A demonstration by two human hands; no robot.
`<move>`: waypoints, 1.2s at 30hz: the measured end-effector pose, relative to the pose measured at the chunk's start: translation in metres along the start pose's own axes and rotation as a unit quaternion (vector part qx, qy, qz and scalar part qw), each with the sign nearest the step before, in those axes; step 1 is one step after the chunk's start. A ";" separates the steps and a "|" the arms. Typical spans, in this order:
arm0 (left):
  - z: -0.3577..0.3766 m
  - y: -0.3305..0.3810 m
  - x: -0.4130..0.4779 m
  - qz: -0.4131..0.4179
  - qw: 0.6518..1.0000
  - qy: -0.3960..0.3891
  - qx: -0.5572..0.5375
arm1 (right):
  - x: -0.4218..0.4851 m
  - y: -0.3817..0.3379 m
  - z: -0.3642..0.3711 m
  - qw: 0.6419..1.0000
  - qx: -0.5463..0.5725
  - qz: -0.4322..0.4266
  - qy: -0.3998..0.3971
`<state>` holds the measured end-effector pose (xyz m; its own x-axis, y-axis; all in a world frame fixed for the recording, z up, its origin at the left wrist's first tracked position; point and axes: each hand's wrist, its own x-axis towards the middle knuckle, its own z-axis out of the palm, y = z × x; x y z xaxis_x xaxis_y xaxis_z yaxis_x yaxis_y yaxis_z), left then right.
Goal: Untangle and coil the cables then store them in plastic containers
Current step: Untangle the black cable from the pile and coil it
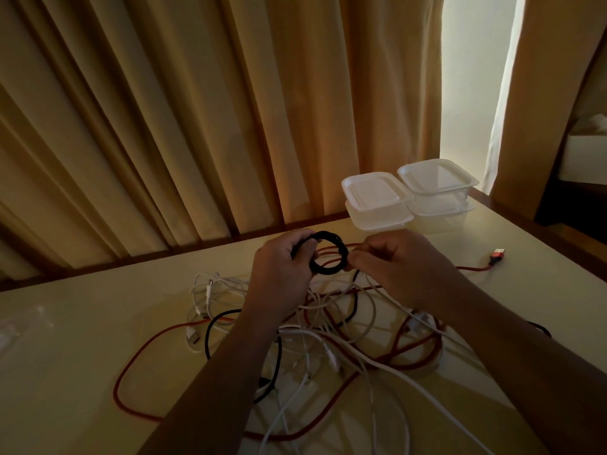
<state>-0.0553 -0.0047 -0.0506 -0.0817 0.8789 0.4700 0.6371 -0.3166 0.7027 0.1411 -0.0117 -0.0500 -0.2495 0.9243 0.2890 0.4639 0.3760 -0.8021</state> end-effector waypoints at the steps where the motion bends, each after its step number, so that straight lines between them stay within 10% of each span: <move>1: -0.001 0.000 0.000 -0.013 1.000 0.001 -0.017 | -0.001 -0.001 0.000 1.000 0.025 -0.003 -0.012; 6: -0.001 0.000 0.000 -0.054 0.993 -0.007 -0.102 | 0.000 0.003 -0.003 0.983 0.181 0.038 -0.003; 14: 0.002 0.001 -0.005 -0.061 0.976 -0.057 -0.202 | 0.004 0.007 0.000 0.998 -0.041 0.037 0.010; 23: 0.009 0.003 -0.008 -0.122 0.945 -0.064 -0.297 | 0.006 0.003 -0.002 0.904 0.399 0.150 -0.026; 36: 0.008 0.003 -0.008 -0.129 0.936 -0.101 -0.313 | 0.009 0.012 -0.001 0.905 0.396 0.152 -0.021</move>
<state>-0.0464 -0.0093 -0.0564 0.0151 0.9845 0.1750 0.0378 -0.1754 0.9838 0.1454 0.0009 -0.0569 -0.2530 0.9674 -0.0153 -0.2344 -0.0767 -0.9691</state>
